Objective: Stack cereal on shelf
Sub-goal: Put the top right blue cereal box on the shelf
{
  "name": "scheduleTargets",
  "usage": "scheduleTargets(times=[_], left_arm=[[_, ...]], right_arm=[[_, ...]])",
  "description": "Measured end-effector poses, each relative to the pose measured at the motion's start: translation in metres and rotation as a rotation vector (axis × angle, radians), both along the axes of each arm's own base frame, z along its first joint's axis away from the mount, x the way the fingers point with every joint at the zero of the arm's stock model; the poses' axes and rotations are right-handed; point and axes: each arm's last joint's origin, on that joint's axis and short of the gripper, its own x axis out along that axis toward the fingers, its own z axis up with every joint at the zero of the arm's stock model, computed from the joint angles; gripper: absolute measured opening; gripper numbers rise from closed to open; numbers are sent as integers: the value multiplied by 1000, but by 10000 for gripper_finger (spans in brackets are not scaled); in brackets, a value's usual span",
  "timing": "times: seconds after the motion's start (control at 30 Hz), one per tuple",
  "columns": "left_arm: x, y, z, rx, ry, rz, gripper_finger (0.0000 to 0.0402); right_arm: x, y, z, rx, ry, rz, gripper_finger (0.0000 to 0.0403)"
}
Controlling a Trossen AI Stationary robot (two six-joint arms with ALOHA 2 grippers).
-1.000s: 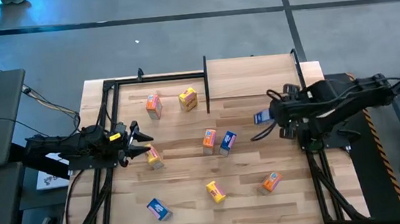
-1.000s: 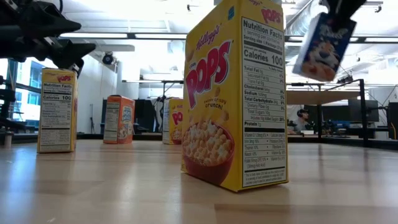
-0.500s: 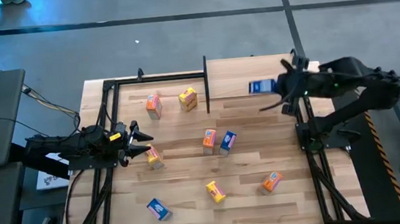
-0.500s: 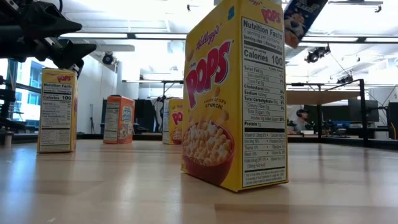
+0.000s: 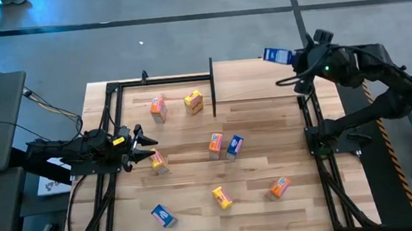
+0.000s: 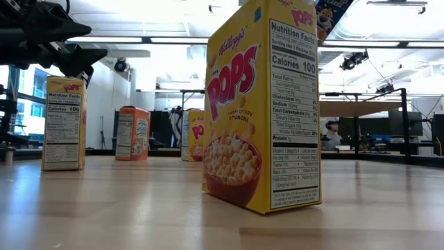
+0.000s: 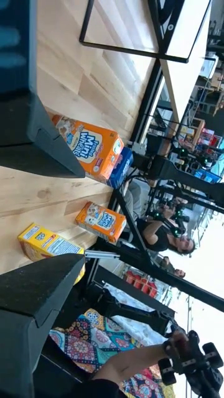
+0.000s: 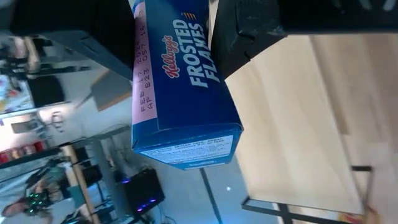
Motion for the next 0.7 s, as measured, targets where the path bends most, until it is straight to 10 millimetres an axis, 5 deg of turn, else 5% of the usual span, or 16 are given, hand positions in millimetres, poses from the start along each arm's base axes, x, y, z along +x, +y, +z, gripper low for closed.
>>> scheduleTargets(times=[0.43, 0.7], left_arm=[[0, 0, 0, 0, 1, 0, 200], [0, 0, -1, 0, 5, 0, 200]], right_arm=[[18, -33, -9, -24, 176, -85, 162], [29, -64, -31, 146, 336, -146, 162]])
